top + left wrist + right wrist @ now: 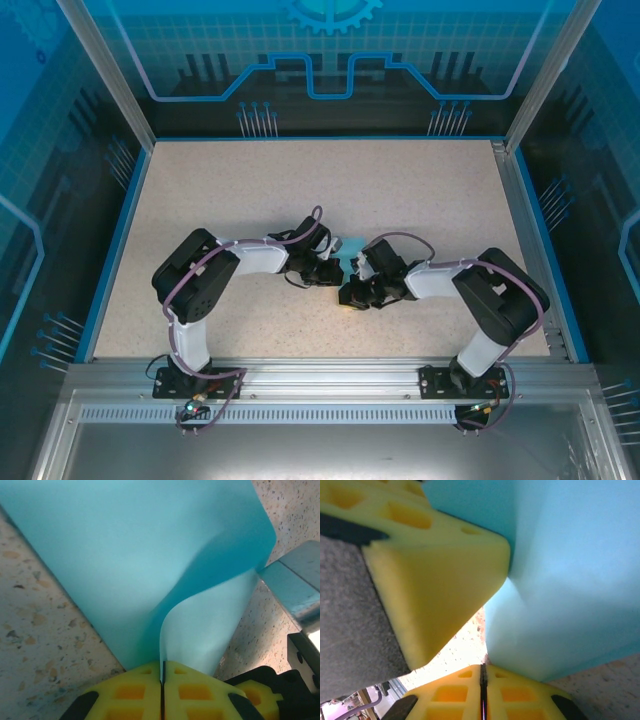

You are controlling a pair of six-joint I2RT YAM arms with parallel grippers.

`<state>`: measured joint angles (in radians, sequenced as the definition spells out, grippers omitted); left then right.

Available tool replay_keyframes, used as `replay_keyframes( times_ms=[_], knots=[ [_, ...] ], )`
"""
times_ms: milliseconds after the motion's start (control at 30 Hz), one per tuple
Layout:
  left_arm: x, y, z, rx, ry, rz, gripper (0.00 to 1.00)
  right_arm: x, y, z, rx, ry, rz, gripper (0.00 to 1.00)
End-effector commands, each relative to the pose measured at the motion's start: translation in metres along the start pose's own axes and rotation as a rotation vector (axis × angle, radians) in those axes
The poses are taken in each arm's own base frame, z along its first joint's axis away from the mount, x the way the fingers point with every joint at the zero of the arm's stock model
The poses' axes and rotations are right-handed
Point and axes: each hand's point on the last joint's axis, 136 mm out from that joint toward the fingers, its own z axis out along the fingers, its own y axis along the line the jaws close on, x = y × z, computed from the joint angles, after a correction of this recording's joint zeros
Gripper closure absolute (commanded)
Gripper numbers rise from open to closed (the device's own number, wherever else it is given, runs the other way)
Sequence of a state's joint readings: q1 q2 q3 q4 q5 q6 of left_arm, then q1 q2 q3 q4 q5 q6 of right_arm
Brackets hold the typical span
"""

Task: Fold a paper plane with a square sheet of paper (pick it up from the middle)
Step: Third fold the triangle at the center of the table.

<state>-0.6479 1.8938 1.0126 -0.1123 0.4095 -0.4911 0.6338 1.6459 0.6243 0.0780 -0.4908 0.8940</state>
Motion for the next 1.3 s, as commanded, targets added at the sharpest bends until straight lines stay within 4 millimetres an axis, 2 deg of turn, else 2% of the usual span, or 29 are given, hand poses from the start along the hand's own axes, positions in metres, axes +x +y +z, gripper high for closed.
replay_keyframes(
  times_ms=[0,67,167,433,733,800,900,1100,1267],
  knots=[
    [0.015,0.017,0.011,-0.043,0.059,-0.015,0.91,-0.006,0.014,-0.017,-0.04,-0.046,-0.03,0.89],
    [0.015,0.018,0.01,-0.044,0.058,-0.015,0.91,-0.013,0.022,-0.029,-0.051,-0.079,-0.045,0.89],
    [0.015,0.018,0.011,-0.044,0.06,-0.017,0.91,-0.02,0.022,-0.037,-0.048,-0.101,-0.049,0.88],
    [0.014,0.017,0.011,-0.042,0.059,-0.014,0.91,-0.03,0.013,-0.025,-0.048,-0.076,-0.026,0.88],
    [0.016,0.018,0.011,-0.047,0.063,-0.01,0.91,-0.019,-0.037,-0.011,0.088,-0.051,0.045,0.88],
    [0.016,0.018,0.011,-0.048,0.063,-0.012,0.91,-0.018,-0.04,-0.01,0.088,-0.044,0.049,0.88],
    [0.015,0.018,0.011,-0.048,0.065,-0.008,0.91,-0.021,-0.03,-0.013,0.058,-0.052,0.042,0.88],
    [0.015,0.018,0.011,-0.051,0.067,-0.009,0.91,-0.04,0.002,-0.04,-0.019,-0.121,-0.014,0.87],
    [0.014,0.017,0.011,-0.049,0.066,-0.008,0.91,-0.058,0.001,-0.049,-0.04,-0.159,-0.024,0.87]
  ],
)
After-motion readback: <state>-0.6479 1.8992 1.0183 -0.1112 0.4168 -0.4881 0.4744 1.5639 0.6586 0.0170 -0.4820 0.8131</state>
